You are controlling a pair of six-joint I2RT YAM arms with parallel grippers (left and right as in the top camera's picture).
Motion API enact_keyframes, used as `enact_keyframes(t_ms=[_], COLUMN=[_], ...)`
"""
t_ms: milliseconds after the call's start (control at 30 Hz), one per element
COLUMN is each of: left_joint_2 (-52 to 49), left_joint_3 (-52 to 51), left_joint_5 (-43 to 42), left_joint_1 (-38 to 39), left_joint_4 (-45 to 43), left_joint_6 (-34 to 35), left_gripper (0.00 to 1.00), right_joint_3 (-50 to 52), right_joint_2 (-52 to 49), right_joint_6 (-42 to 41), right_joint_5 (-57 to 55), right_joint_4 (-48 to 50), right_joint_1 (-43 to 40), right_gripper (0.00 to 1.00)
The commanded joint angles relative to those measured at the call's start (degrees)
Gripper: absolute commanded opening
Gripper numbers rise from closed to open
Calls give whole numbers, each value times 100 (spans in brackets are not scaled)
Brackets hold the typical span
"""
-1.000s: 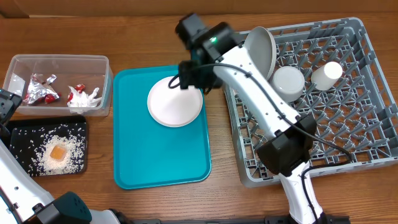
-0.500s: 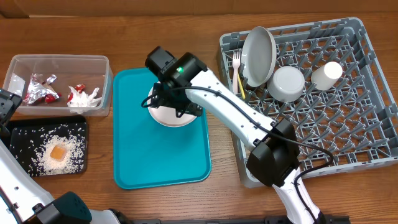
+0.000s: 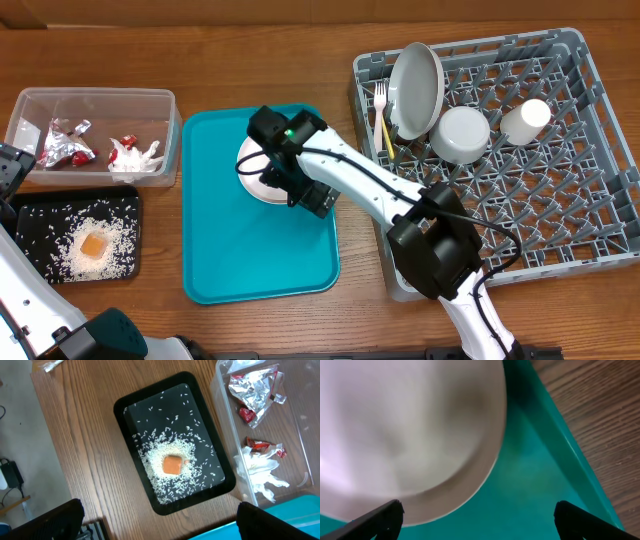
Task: Sort waste into correct bins and load items into the dishwasher rack
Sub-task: 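Reach the right gripper to the pink plate and grasp its rim, then lift the pink plate and carry it into the rack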
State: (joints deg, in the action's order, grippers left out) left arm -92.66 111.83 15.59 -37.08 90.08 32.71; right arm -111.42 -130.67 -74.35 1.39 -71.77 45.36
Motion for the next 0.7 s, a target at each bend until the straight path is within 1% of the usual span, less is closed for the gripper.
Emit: enact_keyframes(t_ms=[0, 100, 167, 267, 333, 367, 400, 433, 467, 533, 567, 600, 667], left_joint_2=[42, 42, 42, 42, 42, 42, 42, 42, 42, 42, 42, 42, 42], left_joint_3=[15, 15, 15, 15, 15, 15, 15, 15, 15, 15, 15, 15, 15], left_joint_5=[-20, -20, -20, -20, -20, -20, -20, -20, -20, -20, -20, -20, -20], left_joint_1=[-2, -2, -2, -2, -2, -2, -2, -2, -2, -2, -2, -2, -2], left_joint_4=[2, 2, 4, 4, 2, 4, 2, 2, 2, 2, 2, 2, 4], left_joint_6=[72, 74, 74, 74, 74, 74, 74, 74, 74, 74, 74, 74, 74], left_gripper=[100, 100, 100, 100, 100, 100, 100, 100, 100, 100, 100, 100, 100], right_joint_3=[275, 485, 560, 573, 573, 573, 588, 590, 605, 605, 603, 603, 603], right_joint_2=[120, 118, 74, -22, -107, -129, -186, -192, -201, -201, -201, -201, -201], right_joint_6=[-610, -820, -774, -695, -660, -658, -640, -640, -640, -621, -621, -621, -597], right_joint_5=[-92, -92, -90, -87, -90, -87, -92, -90, -90, -92, -92, -92, -92], right_joint_4=[243, 555, 730, 745, 741, 737, 745, 745, 745, 748, 748, 750, 721], right_joint_1=[-20, -20, -20, -9, -4, -4, -4, -4, -4, -4, -4, -4, -4], right_gripper=[100, 100, 100, 100, 95, 88, 78, 74, 66, 56, 54, 49, 44])
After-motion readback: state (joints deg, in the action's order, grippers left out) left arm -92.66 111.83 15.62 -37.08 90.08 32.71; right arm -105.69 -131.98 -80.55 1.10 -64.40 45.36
